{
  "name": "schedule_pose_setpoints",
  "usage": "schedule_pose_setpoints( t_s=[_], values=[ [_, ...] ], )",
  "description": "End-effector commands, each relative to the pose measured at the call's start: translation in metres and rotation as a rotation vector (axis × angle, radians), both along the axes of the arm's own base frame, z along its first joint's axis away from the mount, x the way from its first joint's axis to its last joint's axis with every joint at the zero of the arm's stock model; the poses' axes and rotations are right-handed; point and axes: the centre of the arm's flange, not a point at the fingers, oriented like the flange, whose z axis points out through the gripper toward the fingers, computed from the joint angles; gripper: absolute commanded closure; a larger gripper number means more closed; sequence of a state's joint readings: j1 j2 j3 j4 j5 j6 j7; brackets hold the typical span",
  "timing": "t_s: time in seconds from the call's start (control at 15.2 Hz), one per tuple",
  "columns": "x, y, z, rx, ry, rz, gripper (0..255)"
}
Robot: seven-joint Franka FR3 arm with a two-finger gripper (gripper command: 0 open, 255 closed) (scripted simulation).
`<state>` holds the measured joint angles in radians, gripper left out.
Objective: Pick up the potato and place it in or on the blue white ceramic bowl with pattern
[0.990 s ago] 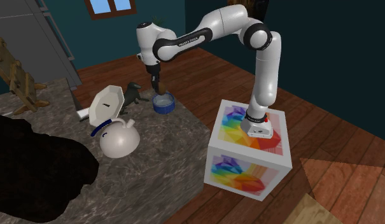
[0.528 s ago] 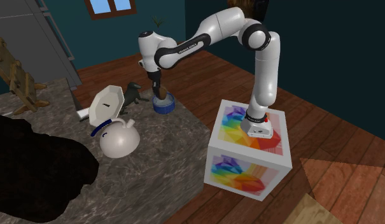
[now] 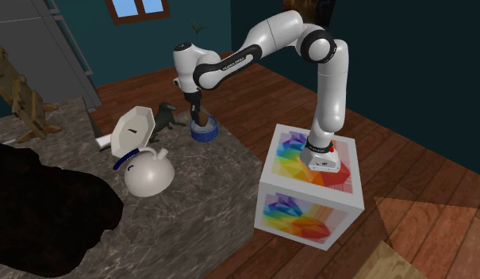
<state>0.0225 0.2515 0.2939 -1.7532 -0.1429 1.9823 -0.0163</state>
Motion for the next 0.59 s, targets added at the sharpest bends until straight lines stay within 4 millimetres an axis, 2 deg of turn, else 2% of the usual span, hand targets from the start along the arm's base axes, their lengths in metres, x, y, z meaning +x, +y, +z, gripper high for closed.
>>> schedule_pose_setpoints(
  t_s=[0.0, 0.07, 0.4, 0.53],
  values=[
    [0.0, 0.0, 0.0, 0.0, 0.0, 0.0, 255],
    [0.0, 0.0, 0.0, 0.0, 0.0, 0.0, 0],
    [0.0, 0.0, 0.0, 0.0, 0.0, 0.0, 0],
    [0.0, 0.002, 0.026, 0.0, 0.0, 0.0, 0]
  ],
)
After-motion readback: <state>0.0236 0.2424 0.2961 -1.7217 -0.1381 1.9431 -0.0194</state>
